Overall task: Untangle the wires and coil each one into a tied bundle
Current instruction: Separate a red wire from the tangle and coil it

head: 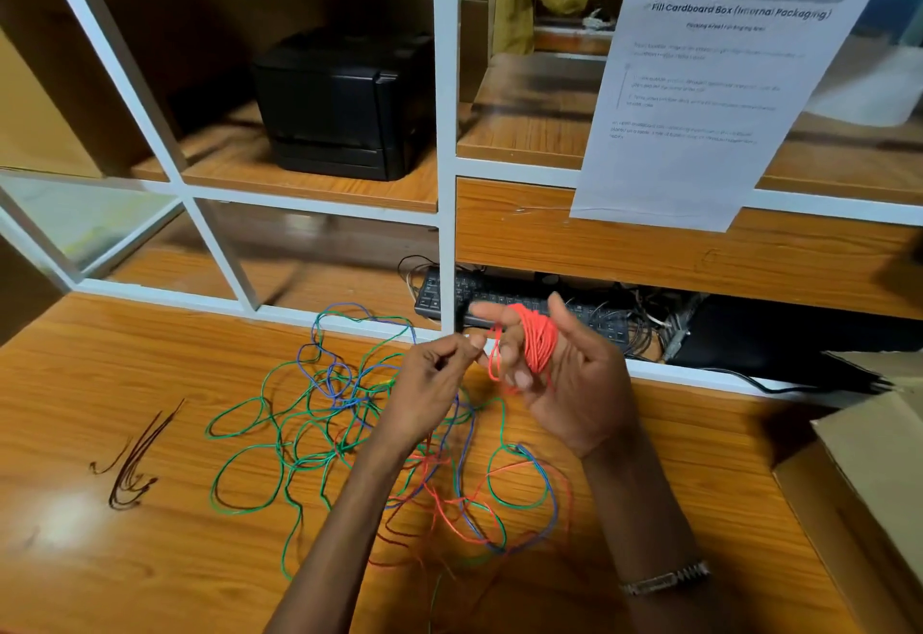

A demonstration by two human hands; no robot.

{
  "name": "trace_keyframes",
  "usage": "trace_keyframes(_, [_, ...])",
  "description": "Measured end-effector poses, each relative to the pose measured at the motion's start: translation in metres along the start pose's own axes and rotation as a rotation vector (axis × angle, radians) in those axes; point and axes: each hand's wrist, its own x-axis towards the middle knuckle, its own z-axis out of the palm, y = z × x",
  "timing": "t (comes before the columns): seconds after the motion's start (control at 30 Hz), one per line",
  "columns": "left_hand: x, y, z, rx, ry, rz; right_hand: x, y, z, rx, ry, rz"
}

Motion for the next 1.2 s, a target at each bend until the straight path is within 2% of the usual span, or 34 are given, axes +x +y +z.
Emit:
trace_keyframes(0.1, [-0.009,-0.002,0.010,0.059,-0.165,-0.034,0.003,-0.009,0.008,0.082,0.054,-0.147])
trace_keyframes(0.2, [-0.020,0.002,0.015,0.121,-0.340,-0.057,0.008,-0.013,0.011,-0.045,0.271,-0.245])
trace_keyframes(0.3, [-0.021,0.016,0.009,0.154,-0.466,-0.051,0.012,-0.009,0.004,-0.276,0.420,-0.185])
trace_keyframes(0.4, [-0.014,0.025,-0.005,0.200,-0.486,-0.041,0.015,-0.001,-0.004,-0.444,0.489,-0.003])
trace_keyframes(0.53, [-0.006,0.034,-0.020,0.220,-0.352,0.047,0.006,0.011,-0.014,-0.636,0.401,0.217])
trace_keyframes(0.63, [-0.001,0.035,-0.027,0.188,-0.205,0.048,-0.004,0.012,-0.006,-0.836,0.191,0.343])
trace_keyframes(0.73, [0.001,0.037,-0.032,0.163,-0.124,0.045,-0.006,0.012,-0.003,-0.733,0.062,0.364])
trace_keyframes(0.93, [0.001,0.038,-0.042,0.038,-0.152,0.062,-0.012,0.008,-0.001,-0.524,-0.070,0.442])
trace_keyframes(1.0, [0.002,0.038,-0.043,0.003,-0.137,0.060,-0.014,0.007,-0.002,-0.465,-0.092,0.427])
trace_keyframes(1.07, [0.002,0.037,-0.044,-0.016,-0.102,0.078,-0.018,0.007,-0.003,-0.415,-0.116,0.329])
trace_keyframes(1.2, [0.001,0.035,-0.037,0.006,-0.072,0.051,-0.019,0.007,-0.002,-0.056,-0.162,0.077])
